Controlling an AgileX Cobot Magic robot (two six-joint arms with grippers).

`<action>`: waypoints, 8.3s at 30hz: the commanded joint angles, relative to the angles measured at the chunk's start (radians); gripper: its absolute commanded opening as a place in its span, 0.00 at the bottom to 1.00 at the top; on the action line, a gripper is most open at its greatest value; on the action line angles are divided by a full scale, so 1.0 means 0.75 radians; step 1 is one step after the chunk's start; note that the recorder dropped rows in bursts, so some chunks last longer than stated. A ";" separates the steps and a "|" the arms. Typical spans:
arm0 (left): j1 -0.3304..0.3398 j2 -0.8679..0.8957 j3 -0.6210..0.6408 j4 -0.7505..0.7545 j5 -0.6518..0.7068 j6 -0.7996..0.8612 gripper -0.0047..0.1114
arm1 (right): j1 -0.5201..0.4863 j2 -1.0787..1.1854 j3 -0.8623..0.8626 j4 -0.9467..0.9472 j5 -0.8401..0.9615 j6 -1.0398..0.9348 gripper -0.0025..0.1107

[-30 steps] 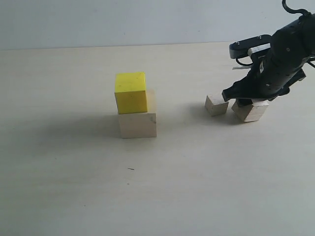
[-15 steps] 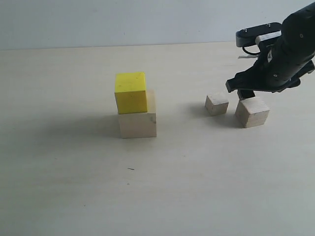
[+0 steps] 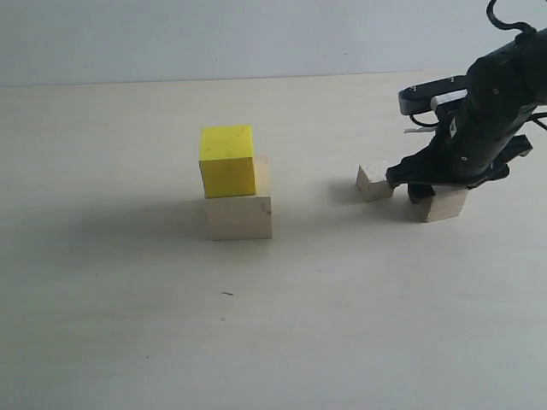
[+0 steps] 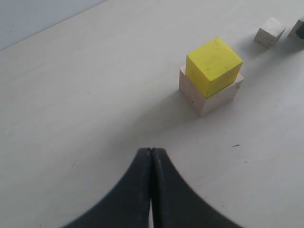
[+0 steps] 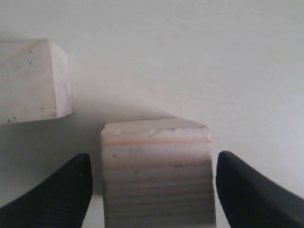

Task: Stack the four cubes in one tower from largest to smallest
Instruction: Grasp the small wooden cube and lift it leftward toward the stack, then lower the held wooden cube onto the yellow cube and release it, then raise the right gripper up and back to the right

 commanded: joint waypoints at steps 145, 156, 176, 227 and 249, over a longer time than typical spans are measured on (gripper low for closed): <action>0.003 -0.015 0.001 -0.070 0.138 0.061 0.04 | 0.458 0.160 -1.051 0.841 0.776 -1.850 0.02; 0.003 -0.015 0.001 -0.070 0.138 0.061 0.04 | 0.458 0.181 -1.051 0.844 0.776 -1.850 0.02; 0.003 -0.015 0.001 -0.070 0.138 0.075 0.04 | 0.458 0.218 -1.051 0.839 0.769 -1.850 0.07; -0.003 -0.015 0.001 -0.070 0.157 0.097 0.04 | 0.458 -0.067 -1.051 0.406 0.800 -1.463 0.78; -0.108 -0.015 0.001 -0.022 0.133 0.100 0.04 | -0.214 -0.067 -0.880 0.836 0.857 -0.843 0.77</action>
